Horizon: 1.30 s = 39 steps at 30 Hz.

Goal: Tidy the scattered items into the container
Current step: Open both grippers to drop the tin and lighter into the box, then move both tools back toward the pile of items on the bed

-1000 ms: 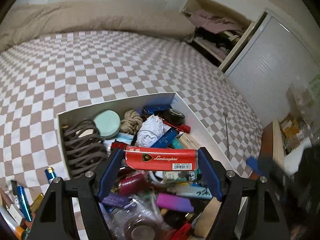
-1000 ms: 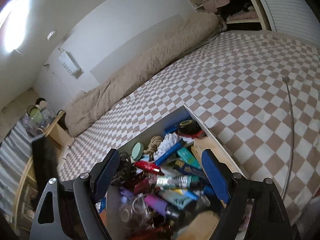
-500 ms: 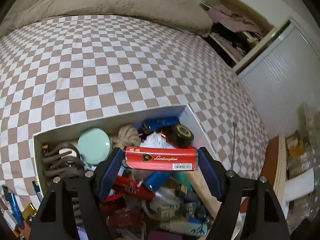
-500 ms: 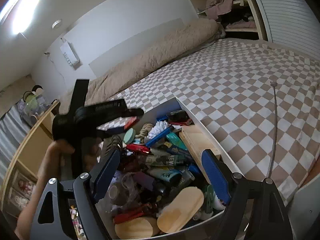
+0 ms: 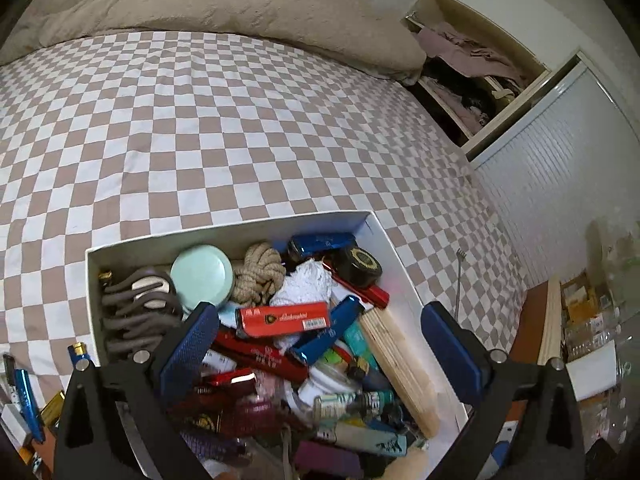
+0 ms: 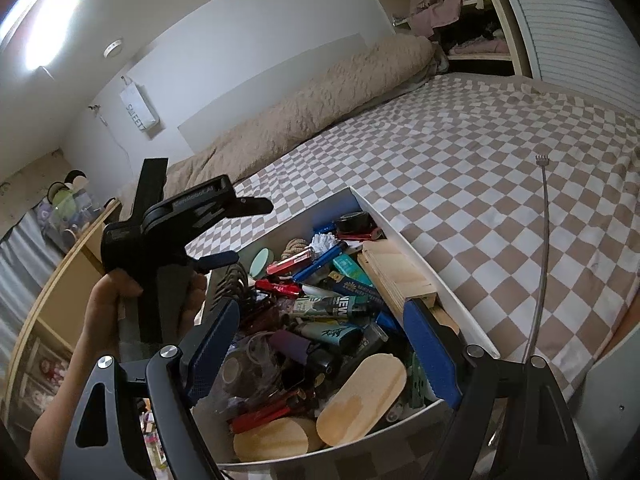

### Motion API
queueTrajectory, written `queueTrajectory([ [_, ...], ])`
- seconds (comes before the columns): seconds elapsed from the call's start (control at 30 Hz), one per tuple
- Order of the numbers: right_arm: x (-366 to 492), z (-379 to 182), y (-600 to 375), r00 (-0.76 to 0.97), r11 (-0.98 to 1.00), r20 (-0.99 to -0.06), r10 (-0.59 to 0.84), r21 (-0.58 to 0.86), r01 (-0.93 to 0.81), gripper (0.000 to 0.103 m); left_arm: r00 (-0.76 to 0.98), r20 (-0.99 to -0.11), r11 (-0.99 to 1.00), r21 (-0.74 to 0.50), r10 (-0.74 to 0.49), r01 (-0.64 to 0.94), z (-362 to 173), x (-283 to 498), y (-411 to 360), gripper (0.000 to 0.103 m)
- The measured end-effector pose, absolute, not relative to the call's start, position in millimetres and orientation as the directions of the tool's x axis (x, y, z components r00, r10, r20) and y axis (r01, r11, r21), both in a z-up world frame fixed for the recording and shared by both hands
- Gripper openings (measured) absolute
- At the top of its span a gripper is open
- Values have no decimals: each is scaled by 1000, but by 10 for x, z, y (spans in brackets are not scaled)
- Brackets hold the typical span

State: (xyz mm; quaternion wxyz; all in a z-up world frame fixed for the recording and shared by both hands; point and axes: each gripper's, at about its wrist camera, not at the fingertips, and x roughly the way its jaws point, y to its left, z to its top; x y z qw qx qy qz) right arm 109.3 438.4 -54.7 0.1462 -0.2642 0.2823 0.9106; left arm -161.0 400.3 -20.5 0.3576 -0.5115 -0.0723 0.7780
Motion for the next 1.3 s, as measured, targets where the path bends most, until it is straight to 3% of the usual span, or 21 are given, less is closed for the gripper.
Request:
queueTrajectory([
  [1.0,1048,-230,3717,-786,-838,-585,200,313,-447,85,-431,-715,-801,-308,551,-513,274,-843,2529,102],
  [1.13,1000,-209,3601,-779,-842,-586,224,287,-457,102,-455,-713,-815,-287,533,-504,294,-819,2286,102],
  [1.3,923,-179,3443,-775,-849,-584,241,260,-460,103,-490,-710,-836,-265,506,-480,269,-773,1961,102],
])
